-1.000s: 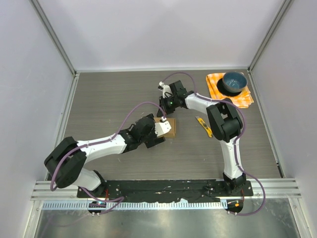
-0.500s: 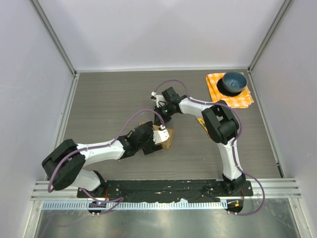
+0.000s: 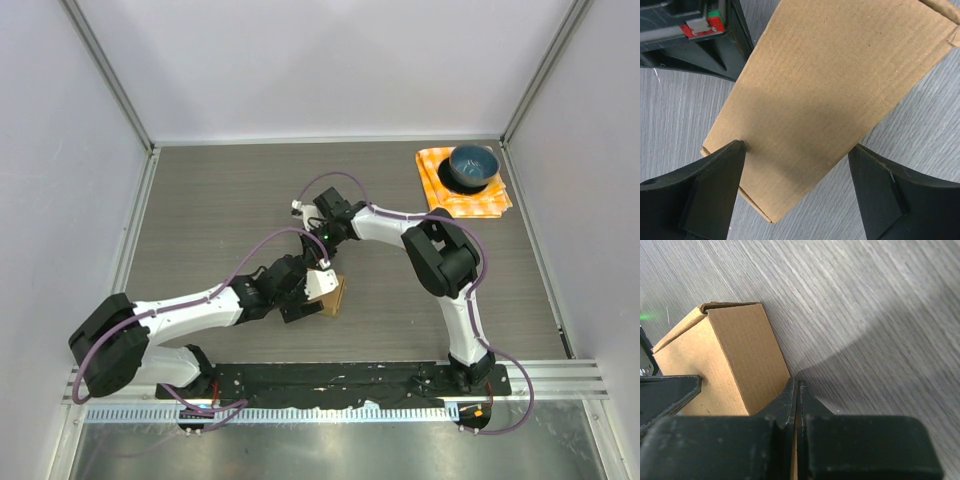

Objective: Unpack the express box
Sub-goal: Adjust the express box at the center of the board.

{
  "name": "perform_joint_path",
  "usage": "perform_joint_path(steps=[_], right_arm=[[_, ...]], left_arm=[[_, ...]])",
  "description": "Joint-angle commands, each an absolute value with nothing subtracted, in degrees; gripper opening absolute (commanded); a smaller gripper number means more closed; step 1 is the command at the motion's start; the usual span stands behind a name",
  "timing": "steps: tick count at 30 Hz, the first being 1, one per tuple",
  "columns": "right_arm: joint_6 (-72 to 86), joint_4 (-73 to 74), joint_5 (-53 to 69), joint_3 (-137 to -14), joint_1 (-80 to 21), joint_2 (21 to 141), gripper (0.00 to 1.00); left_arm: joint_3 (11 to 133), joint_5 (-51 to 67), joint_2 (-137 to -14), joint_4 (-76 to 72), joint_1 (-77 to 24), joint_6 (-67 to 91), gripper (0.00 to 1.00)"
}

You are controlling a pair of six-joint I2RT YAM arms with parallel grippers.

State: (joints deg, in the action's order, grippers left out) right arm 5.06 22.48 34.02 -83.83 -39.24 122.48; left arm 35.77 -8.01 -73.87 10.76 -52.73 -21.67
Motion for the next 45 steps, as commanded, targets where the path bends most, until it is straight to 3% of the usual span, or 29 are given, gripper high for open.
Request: perform_joint_path(steps=[1, 23, 43, 44, 45], right_arm=[[5.1, 25.9, 36.0, -82.1, -41.9, 120.0, 0.01], [8.3, 22.6, 38.8, -77.6, -44.5, 118.6, 0.01], [8.3, 22.5, 37.7, -78.0, -43.9, 119.0, 0.01], [8.3, 22.8, 37.2, -78.1, -43.3, 118.8, 0.02], [8.0, 22.9, 35.7, -78.2, -42.9, 118.7, 0.1]], left_arm=[[40.9, -12.5, -72.0, 12.7, -52.6, -19.6, 0.86], [52.3, -20.7, -72.8, 11.9, -50.2, -17.9, 0.79], [56.3, -16.0, -76.1, 12.0, -50.1, -15.0, 0.78], [56.3, -16.0, -75.7, 12.7, -50.1, -15.1, 0.78], [56.5, -16.1, -75.4, 13.1, -50.1, -15.0, 0.78]])
